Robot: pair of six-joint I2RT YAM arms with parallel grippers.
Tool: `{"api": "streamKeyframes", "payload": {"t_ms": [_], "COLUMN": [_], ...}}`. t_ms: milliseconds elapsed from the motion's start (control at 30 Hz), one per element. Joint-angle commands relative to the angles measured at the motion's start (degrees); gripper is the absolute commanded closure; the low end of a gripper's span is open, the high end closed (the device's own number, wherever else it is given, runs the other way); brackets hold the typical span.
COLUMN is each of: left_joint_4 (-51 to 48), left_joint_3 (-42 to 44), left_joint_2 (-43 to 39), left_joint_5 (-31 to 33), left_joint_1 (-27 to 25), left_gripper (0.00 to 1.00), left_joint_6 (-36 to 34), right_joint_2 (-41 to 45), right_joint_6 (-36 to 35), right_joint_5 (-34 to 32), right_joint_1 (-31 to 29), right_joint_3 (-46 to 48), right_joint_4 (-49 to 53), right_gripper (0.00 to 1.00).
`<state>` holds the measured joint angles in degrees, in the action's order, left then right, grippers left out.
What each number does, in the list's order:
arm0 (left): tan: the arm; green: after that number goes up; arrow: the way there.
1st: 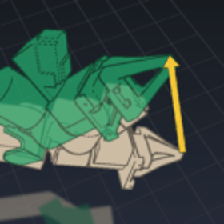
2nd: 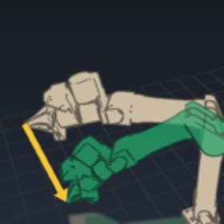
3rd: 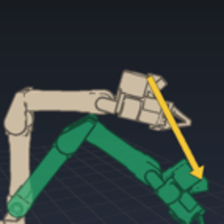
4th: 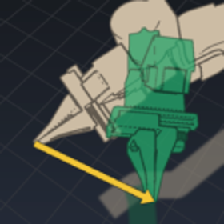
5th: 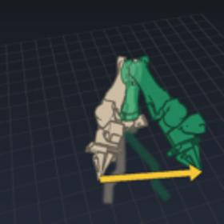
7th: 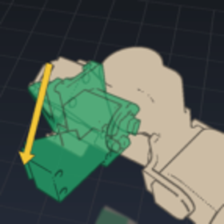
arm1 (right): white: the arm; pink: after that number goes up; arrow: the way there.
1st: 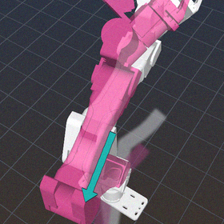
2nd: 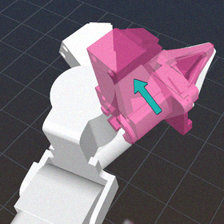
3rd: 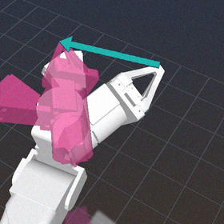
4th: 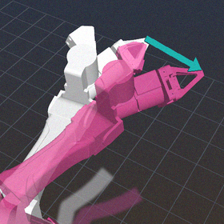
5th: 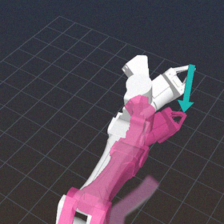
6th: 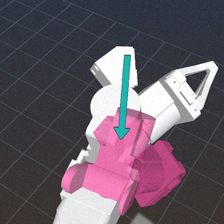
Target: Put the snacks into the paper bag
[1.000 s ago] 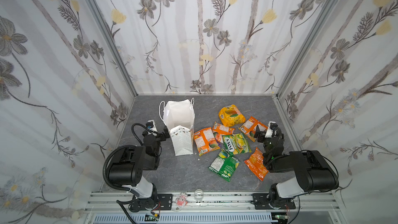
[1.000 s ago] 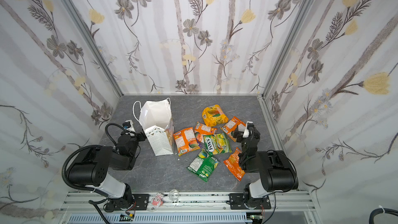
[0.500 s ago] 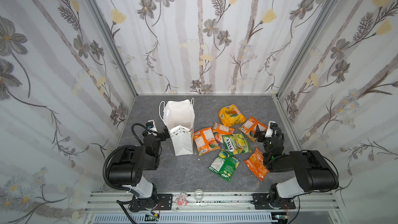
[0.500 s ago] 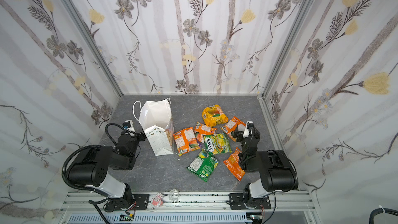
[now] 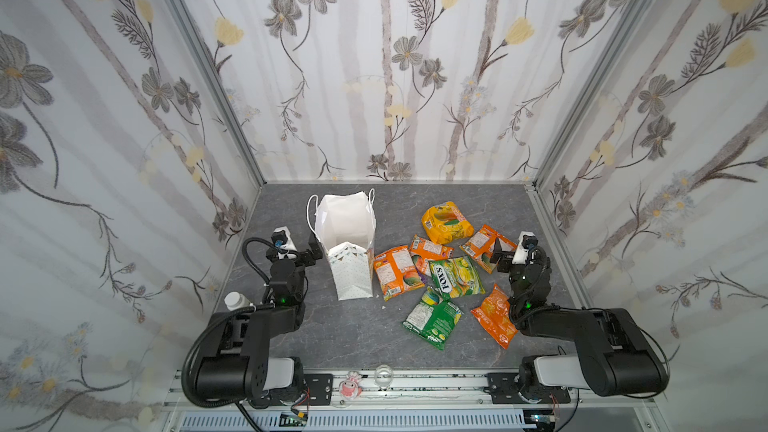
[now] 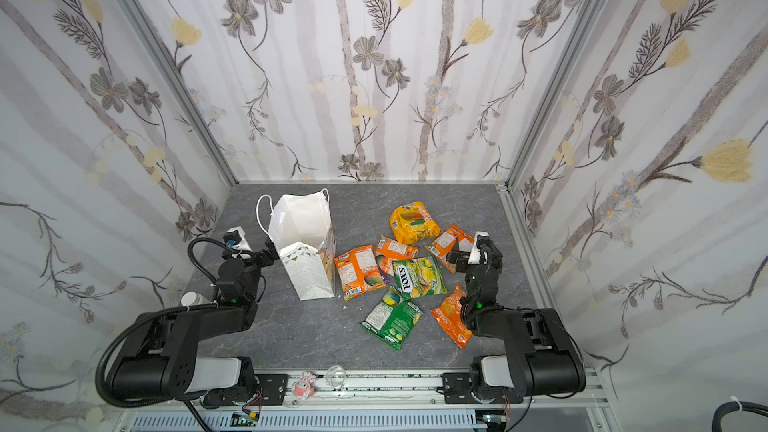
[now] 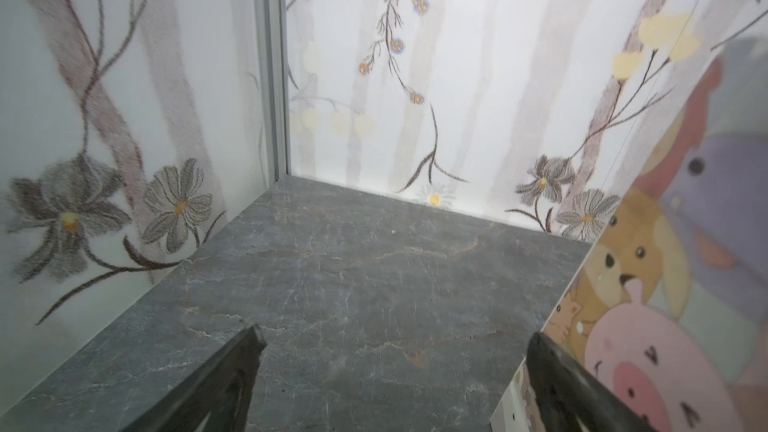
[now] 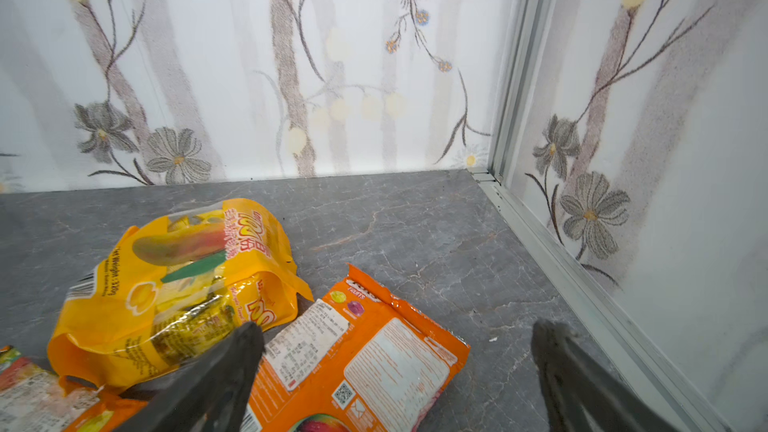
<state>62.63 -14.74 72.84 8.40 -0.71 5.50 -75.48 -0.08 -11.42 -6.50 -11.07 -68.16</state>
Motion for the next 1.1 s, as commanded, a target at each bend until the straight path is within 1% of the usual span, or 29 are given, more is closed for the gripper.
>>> {"api": "streamKeyframes", "payload": {"t_ms": [0,67,100,167,233,300,367,433,500,567,633,733,833,900,933,1000,1067], "left_joint_4": [-18.97,-34.08,-42.15,-54.98,-66.18,-72.71,-76.8,-81.09,-86.01,-89.65,-91.72,-92.93,-90.97,-89.34,-88.81,-87.34,-87.24], "left_joint_3": [-4.26,-9.94,-13.01,-17.93,-22.24,-25.28,-27.56,-30.52,-33.91,-36.15,-37.2,-36.47,-34.19,-32.81,-32.24,-30.75,-30.63], "left_joint_2": [-10.32,-16.12,-18.59,-22.76,-27.27,-31.68,-35.2,-36.85,-36.67,-35.96,-35.74,-36.63,-37.72,-37.88,-37.62,-37.03,-36.1], "left_joint_5": [4.6,4.21,4.21,4.4,-1.21,-5.37,-8.26,-11.14,-12.68,-14.81,-16.91,-17.52,-16.73,-17.49,-18.16,-20.13,-20.06], "left_joint_1": [0.01,0.01,0.01,0.15,0.42,0.4,0.42,0.42,0.37,0.44,0.44,0.42,0.45,0.42,0.43,0.44,0.4], "left_gripper": [0.0,0.0,0.0,0.0,0.0,0.0,0.0,0.0,0.0,0.0,0.0,0.0,0.0,0.0,0.0,0.0,0.0], "left_joint_6": [4.52,6.28,7.65,13.74,17.39,19.28,19.39,17.57,15.43,12.97,11.13,9.37,8.46,8.13,8.06,7.13,6.9], "right_joint_2": [6.02,10.83,13.13,17.51,21.48,25.71,29.2,31.27,30.52,27.54,23.55,17.7,11.27,6.69,4.57,1.53,-0.55], "right_joint_6": [-0.9,2.6,3.82,6.29,8.2,12.31,16.8,20.28,23.28,24.91,26.58,28.42,29.98,30.57,31.37,32.57,33.97], "right_joint_5": [-2.46,3.54,5.42,5.64,5.19,3.81,3.56,2.95,2.41,0.41,-5.28,-11.04,-10.76,-8.62,-8.65,-8.77,-8.97], "right_joint_1": [-2.35,-3.53,-5.17,-9.82,-15.42,-20.97,-25.56,-29.66,-34.13,-38.84,-45.57,-52.91,-56.31,-57.26,-58.13,-59.98,-61.77], "right_joint_3": [-2.94,-7.87,-10.81,-16.61,-19.94,-21.19,-20.46,-18.92,-18.21,-19.36,-21.79,-25.04,-26.75,-28.4,-29.05,-29.99,-30.32], "right_joint_4": [10.83,22.51,29.33,42.61,51.8,58.38,61.74,64.18,67.27,71.93,77.87,84.2,87.18,89.86,91.22,92.64,92.86], "right_gripper": [0.0,0.0,0.0,0.0,0.01,0.01,0.01,0.02,0.04,0.07,0.08,0.07,0.06,0.06,0.05,0.05,0.05]}}
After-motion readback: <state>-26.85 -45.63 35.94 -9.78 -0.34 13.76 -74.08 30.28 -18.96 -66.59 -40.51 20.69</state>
